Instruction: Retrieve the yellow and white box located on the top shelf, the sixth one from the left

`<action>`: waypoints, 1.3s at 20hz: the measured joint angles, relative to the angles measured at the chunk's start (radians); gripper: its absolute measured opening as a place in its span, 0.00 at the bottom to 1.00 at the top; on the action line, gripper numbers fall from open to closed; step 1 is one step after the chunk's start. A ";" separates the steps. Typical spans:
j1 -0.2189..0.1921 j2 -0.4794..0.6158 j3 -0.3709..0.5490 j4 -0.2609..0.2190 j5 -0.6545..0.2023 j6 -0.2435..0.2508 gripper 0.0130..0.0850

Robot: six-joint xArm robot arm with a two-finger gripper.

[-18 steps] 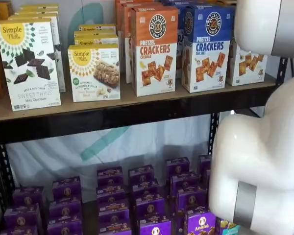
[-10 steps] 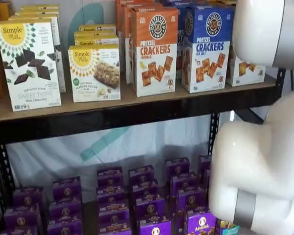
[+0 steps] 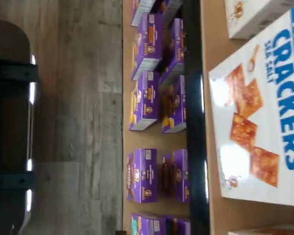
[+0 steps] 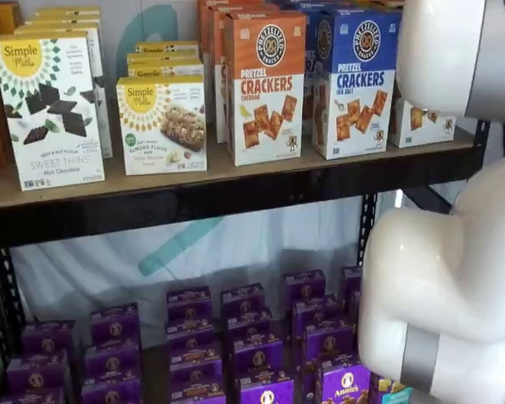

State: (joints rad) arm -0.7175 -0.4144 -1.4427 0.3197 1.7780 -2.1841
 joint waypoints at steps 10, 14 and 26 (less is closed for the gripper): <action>-0.038 0.116 -0.207 0.080 0.130 0.034 1.00; -0.087 0.135 -0.232 0.190 0.133 0.049 1.00; -0.078 0.134 -0.167 0.290 -0.111 0.037 1.00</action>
State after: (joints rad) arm -0.7952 -0.2802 -1.6097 0.6099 1.6669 -2.1467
